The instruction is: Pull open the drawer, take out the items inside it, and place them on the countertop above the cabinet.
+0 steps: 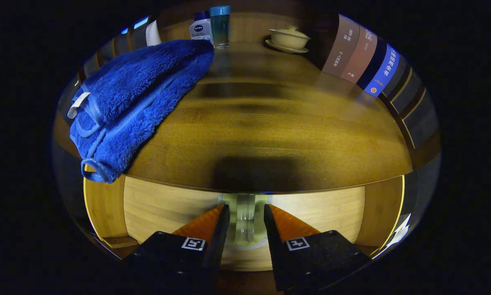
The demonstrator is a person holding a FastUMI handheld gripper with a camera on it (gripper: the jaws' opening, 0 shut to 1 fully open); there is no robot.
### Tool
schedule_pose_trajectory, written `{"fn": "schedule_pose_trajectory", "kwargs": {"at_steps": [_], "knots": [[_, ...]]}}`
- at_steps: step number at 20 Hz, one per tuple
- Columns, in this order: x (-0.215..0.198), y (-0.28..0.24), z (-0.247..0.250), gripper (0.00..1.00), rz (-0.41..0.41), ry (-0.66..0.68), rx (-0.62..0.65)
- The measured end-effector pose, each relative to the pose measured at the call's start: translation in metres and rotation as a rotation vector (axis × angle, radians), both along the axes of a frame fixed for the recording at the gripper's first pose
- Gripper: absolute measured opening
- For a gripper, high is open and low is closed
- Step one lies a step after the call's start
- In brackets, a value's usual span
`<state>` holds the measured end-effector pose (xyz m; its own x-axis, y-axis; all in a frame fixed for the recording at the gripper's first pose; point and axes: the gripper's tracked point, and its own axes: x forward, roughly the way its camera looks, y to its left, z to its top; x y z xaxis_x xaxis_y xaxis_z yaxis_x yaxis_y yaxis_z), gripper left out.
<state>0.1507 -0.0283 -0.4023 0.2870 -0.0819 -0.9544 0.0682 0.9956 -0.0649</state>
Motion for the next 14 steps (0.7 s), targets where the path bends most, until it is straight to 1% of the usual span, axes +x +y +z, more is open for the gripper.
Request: {"fn": "schedule_pose_trajectory", "kwargs": {"at_steps": [3, 9, 14], "knots": [[0.004, -0.002, -0.003, 0.26, 0.018, 0.002, -0.006], [0.003, 0.001, 0.016, 0.26, 0.036, -0.043, 0.003], [-0.018, 0.003, 0.048, 0.26, 0.031, -0.11, 0.045]]}}
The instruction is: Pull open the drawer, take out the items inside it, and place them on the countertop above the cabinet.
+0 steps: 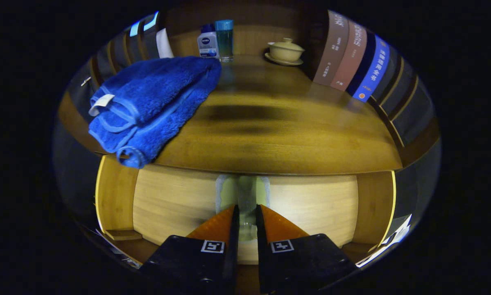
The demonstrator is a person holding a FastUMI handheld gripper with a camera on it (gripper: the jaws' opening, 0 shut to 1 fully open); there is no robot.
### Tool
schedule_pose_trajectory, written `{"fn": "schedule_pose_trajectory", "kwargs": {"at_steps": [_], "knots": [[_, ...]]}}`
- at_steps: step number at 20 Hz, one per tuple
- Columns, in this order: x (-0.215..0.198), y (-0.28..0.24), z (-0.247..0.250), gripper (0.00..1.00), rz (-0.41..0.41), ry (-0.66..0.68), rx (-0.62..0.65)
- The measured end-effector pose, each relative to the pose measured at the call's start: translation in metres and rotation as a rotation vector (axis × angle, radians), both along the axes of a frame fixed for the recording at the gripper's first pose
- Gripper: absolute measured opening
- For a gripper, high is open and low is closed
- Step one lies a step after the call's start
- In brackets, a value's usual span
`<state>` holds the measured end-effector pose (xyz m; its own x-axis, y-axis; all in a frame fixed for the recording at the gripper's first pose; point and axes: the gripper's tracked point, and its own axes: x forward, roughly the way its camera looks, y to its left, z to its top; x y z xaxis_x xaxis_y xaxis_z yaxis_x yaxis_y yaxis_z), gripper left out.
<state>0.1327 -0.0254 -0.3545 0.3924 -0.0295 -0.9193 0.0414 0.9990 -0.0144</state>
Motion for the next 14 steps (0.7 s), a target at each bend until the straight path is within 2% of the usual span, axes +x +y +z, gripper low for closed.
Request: {"fn": "schedule_pose_trajectory", "kwargs": {"at_steps": [7, 10, 14], "knots": [[-0.023, -0.002, 0.069, 0.26, -0.03, -0.177, 0.036], [0.0, -0.004, 0.099, 0.26, -0.036, -0.269, 0.043], [0.047, -0.008, 0.116, 0.26, -0.031, -0.296, 0.022]]}}
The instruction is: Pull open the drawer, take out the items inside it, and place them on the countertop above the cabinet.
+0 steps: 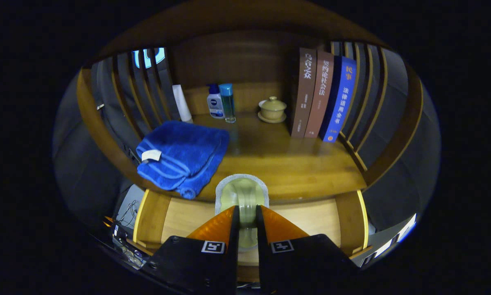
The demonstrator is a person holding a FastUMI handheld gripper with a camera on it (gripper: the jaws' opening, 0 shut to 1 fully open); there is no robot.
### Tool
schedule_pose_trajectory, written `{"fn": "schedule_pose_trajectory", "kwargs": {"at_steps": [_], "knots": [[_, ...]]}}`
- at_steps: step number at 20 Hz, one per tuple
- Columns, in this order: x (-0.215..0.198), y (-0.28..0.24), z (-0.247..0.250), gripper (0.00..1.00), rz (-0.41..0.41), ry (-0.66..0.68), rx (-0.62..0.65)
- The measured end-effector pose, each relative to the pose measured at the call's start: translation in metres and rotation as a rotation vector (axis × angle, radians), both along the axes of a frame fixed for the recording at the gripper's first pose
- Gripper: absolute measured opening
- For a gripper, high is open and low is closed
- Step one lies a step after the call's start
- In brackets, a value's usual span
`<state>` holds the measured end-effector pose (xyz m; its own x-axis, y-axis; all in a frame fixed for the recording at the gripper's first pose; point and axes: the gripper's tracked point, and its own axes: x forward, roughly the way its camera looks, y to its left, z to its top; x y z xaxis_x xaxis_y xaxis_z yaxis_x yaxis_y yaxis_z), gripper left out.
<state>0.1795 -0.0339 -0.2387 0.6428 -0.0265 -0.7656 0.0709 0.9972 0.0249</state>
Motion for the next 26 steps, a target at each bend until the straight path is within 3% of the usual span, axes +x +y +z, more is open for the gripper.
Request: {"fn": "schedule_pose_trajectory", "kwargs": {"at_steps": [10, 20, 24, 26], "knots": [[0.105, -0.015, -0.022, 0.26, -0.06, 0.052, -0.026], [0.128, -0.02, -0.042, 0.28, -0.113, 0.079, 0.016], [0.129, -0.021, -0.028, 0.95, -0.106, 0.043, 0.01], [0.124, -0.02, -0.022, 0.99, -0.109, 0.029, 0.02]]}}
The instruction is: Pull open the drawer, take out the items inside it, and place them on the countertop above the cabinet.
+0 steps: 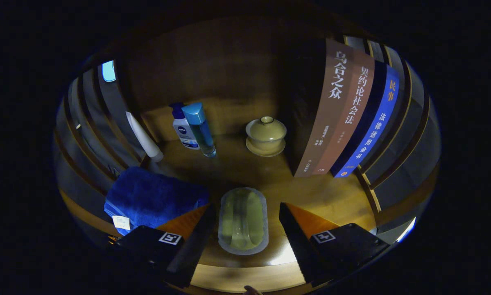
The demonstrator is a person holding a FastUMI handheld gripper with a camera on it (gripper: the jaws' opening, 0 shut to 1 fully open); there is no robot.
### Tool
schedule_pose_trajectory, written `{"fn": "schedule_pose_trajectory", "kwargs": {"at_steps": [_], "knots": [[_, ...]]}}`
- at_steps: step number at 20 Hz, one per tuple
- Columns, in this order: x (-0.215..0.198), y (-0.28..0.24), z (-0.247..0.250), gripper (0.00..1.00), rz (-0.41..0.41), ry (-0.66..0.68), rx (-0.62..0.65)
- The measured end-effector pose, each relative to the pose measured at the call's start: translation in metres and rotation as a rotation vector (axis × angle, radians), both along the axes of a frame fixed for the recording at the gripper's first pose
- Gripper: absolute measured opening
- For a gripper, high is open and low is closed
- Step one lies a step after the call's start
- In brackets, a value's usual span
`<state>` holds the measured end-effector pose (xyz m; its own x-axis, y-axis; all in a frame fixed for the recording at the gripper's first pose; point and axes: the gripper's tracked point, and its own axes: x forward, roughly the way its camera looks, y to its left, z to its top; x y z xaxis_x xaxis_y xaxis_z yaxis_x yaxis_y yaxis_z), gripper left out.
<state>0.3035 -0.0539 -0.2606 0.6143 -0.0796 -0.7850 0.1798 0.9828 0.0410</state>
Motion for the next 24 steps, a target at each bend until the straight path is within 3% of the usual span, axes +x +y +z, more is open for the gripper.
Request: {"fn": "schedule_pose_trajectory", "kwargs": {"at_steps": [10, 17, 24], "knots": [[-0.089, 0.02, 0.03, 1.0, 0.005, -0.159, 0.04], [-0.19, 0.027, 0.08, 1.0, 0.054, -0.375, -0.008], [-0.291, 0.043, 0.062, 0.99, 0.069, -0.525, -0.006]]}}
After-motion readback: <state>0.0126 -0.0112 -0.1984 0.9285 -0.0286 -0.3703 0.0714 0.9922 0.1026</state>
